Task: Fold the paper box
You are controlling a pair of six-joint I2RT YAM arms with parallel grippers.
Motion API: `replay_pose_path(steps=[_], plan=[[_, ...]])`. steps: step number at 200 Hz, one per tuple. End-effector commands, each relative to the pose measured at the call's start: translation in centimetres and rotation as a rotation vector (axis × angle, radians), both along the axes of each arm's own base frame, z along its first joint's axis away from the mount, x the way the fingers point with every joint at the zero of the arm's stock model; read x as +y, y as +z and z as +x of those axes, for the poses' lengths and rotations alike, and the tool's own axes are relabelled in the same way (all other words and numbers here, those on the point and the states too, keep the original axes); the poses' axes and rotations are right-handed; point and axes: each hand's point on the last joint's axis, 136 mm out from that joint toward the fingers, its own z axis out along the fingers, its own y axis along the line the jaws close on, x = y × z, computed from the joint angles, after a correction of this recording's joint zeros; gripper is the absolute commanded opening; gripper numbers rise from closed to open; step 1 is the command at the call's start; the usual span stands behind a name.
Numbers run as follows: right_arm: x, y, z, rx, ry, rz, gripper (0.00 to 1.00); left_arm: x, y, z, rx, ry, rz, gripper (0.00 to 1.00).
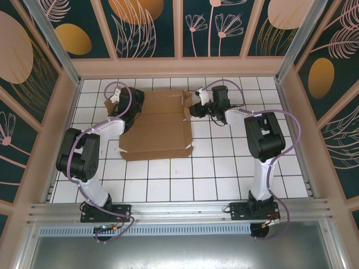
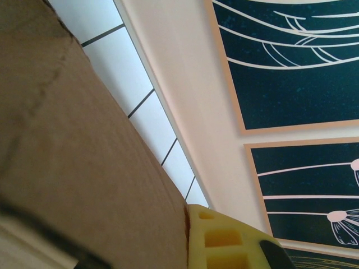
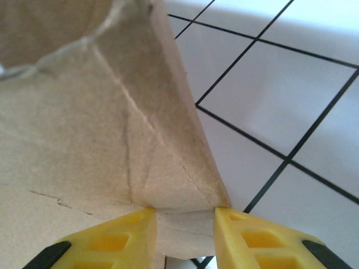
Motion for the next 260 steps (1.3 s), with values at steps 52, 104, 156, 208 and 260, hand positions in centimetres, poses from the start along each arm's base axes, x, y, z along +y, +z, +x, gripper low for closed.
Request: replay_pose_path(steps=[52, 104, 156, 208, 260], plan=[[3.3, 3.8, 0.8, -0.078, 0.059, 0.088, 0.32, -3.5, -2.9, -1.4, 0.105, -0.17, 0.028, 0.0], [3.6, 3.7, 2.0, -0.046, 0.027, 0.092, 0.3, -3.9, -3.7, -0.4, 0.146, -0.181, 0.045, 0.0], [3.5, 1.8, 3.9, 0.091, -0.037, 0.05, 0.29, -4.0, -5.1, 0.4, 0.28, -0.172, 0.027, 0.0], [4.1, 1.8, 4.6, 0.189, -0.03, 0.071, 0.3, -4.2, -6.6, 2.0, 0.371, -0.184, 0.035, 0.0], [4.5, 0.7, 3.5, 0.175, -0.009, 0.027, 0.31, -4.6, -6.5, 2.0, 0.37, -0.209, 0.006, 0.0]])
